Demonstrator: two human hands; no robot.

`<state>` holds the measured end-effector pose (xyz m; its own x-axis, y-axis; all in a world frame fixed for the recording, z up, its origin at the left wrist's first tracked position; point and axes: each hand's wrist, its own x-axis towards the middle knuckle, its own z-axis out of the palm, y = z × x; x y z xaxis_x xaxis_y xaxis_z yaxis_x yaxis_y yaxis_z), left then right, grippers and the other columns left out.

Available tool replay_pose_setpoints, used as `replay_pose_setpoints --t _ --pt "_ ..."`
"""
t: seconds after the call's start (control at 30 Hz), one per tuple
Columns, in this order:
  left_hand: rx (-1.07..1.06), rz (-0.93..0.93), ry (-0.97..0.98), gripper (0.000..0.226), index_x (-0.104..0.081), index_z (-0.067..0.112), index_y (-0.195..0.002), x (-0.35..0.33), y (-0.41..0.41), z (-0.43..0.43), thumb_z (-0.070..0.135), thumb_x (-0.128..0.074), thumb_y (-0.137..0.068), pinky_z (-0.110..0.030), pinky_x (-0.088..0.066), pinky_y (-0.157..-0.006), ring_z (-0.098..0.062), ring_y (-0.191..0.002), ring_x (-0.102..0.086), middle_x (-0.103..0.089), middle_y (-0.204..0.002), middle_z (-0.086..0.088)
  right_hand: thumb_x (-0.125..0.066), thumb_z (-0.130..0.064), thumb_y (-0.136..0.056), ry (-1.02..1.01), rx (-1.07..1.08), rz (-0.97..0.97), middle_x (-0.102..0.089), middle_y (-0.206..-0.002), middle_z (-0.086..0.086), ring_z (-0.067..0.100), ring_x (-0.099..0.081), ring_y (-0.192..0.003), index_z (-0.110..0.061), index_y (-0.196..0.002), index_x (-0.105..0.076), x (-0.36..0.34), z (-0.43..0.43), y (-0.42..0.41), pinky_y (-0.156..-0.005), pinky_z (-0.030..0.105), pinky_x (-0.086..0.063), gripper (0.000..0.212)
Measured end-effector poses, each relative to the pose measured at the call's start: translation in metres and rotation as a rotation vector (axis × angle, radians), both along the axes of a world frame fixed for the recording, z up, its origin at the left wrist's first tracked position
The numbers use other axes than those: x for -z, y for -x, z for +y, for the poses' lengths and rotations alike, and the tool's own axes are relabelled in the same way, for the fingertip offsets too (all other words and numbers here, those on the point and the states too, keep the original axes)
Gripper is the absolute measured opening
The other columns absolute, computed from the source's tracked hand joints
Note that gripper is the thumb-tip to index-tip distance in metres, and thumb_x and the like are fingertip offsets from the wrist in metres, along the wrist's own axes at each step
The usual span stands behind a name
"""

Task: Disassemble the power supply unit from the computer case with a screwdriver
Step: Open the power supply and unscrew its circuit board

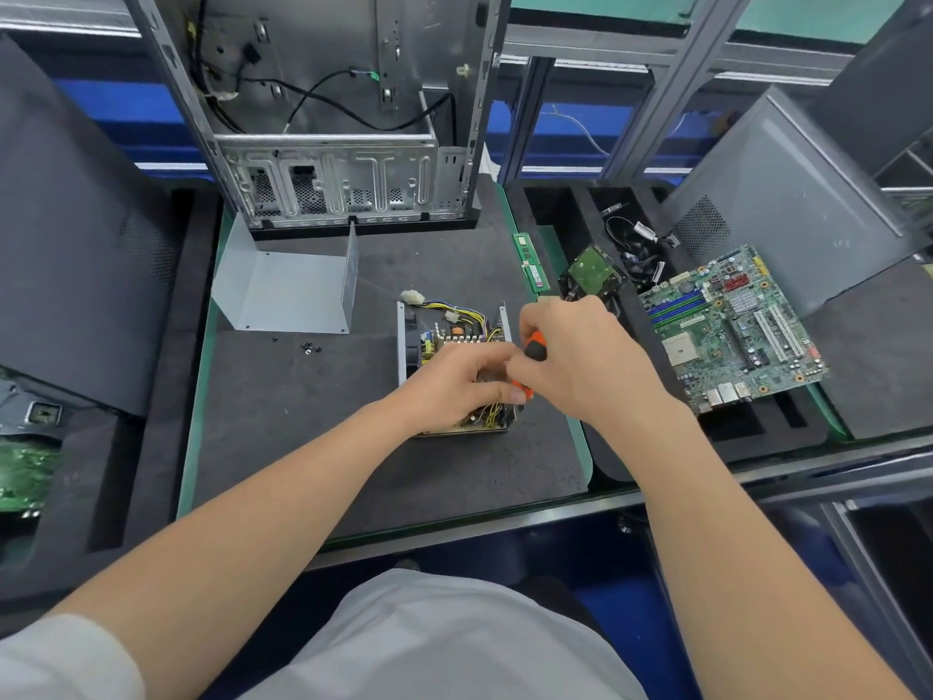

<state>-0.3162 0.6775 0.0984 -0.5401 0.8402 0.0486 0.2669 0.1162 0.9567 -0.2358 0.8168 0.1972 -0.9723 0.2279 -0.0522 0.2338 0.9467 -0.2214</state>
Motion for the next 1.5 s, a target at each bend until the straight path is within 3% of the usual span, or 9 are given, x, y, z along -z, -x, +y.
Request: replay_pose_setpoints --t 0.13,0.27,0.5,0.7,0.9,1.1,1.23,1.37,1.5 --pt "-0.002 0.045 0.017 0.042 -0.062 0.054 -0.086 0.000 -0.001 -0.001 0.017 -0.079 -0.092 -0.005 -0.039 -0.060 0.013 -0.067 -0.058 -0.069 -0.082 0.031 -0.066 -0.037 -0.086 0.003 -0.017 -0.009 -0.058 -0.094 0.009 0.033 -0.058 -0.080 -0.028 -0.090 -0.052 0.003 -0.001 -0.001 -0.052 0.027 -0.026 0.017" --pt "-0.008 0.055 0.028 0.044 -0.061 0.055 -0.084 0.000 -0.001 0.000 0.016 -0.081 -0.089 -0.004 -0.039 -0.064 0.016 -0.069 -0.057 -0.069 -0.082 0.034 -0.067 -0.033 -0.086 -0.019 -0.030 0.002 -0.057 -0.082 0.007 0.033 -0.057 -0.074 -0.022 -0.089 -0.055 0.004 -0.002 -0.003 -0.049 0.026 -0.025 0.016" --pt "-0.011 0.043 0.024 0.054 -0.060 0.068 -0.088 0.005 0.001 -0.001 0.022 -0.087 -0.083 -0.004 -0.040 -0.074 0.015 -0.088 -0.060 -0.070 -0.091 0.036 -0.065 -0.023 -0.086 0.022 -0.202 -0.076 -0.057 -0.085 0.004 0.031 -0.059 -0.085 -0.021 -0.091 -0.058 0.000 -0.004 -0.003 -0.068 0.040 -0.053 0.009" --pt "-0.019 -0.031 -0.016 0.035 -0.064 0.064 -0.094 -0.001 -0.003 0.000 0.037 -0.079 -0.077 -0.005 -0.042 -0.066 0.010 -0.079 -0.060 -0.074 -0.096 0.024 -0.064 -0.025 -0.085 -0.027 -0.207 -0.043 -0.054 -0.081 0.003 0.032 -0.058 -0.082 -0.023 -0.087 -0.052 -0.001 -0.005 -0.001 -0.061 0.032 -0.037 0.013" --pt "-0.028 0.018 -0.008 0.028 -0.061 0.067 -0.093 0.003 -0.001 0.000 0.050 -0.073 -0.074 -0.007 -0.043 -0.071 0.003 -0.089 -0.064 -0.074 -0.101 0.020 -0.064 -0.024 -0.086 -0.029 -0.192 -0.030 -0.050 -0.077 0.001 0.033 -0.057 -0.079 -0.020 -0.089 -0.056 0.001 -0.005 -0.001 -0.059 0.032 -0.038 0.010" --pt "-0.015 0.045 0.022 0.055 -0.061 0.071 -0.093 0.009 0.002 0.000 0.022 -0.085 -0.083 -0.003 -0.042 -0.072 0.011 -0.088 -0.062 -0.072 -0.098 0.028 -0.067 -0.024 -0.085 -0.008 -0.177 -0.026 -0.055 -0.080 0.004 0.035 -0.058 -0.081 -0.023 -0.086 -0.052 0.000 -0.004 -0.004 -0.060 0.035 -0.043 0.015" --pt "-0.024 0.070 0.008 0.054 -0.060 0.071 -0.094 0.010 0.002 0.001 0.025 -0.086 -0.083 -0.006 -0.043 -0.076 0.010 -0.092 -0.064 -0.075 -0.100 0.019 -0.068 -0.027 -0.086 0.011 -0.159 -0.016 -0.056 -0.081 0.003 0.034 -0.058 -0.083 -0.025 -0.088 -0.054 -0.001 -0.002 -0.006 -0.062 0.037 -0.049 0.014" --pt "-0.023 0.100 0.021 0.053 -0.060 0.070 -0.096 0.011 0.001 0.003 0.025 -0.085 -0.083 -0.026 -0.052 -0.087 -0.005 -0.101 -0.069 -0.078 -0.103 0.011 -0.066 -0.027 -0.088 0.002 -0.153 -0.018 -0.059 -0.086 0.004 0.034 -0.059 -0.086 -0.024 -0.093 -0.057 0.001 -0.003 -0.008 -0.064 0.036 -0.049 0.010" --pt "-0.022 0.084 0.006 0.047 -0.061 0.068 -0.095 0.012 0.001 0.003 0.030 -0.085 -0.083 -0.014 -0.047 -0.083 0.003 -0.098 -0.067 -0.077 -0.101 0.013 -0.066 -0.027 -0.089 0.013 -0.145 -0.019 -0.058 -0.085 0.004 0.034 -0.059 -0.085 -0.023 -0.092 -0.057 0.001 -0.002 -0.009 -0.062 0.035 -0.047 0.011"
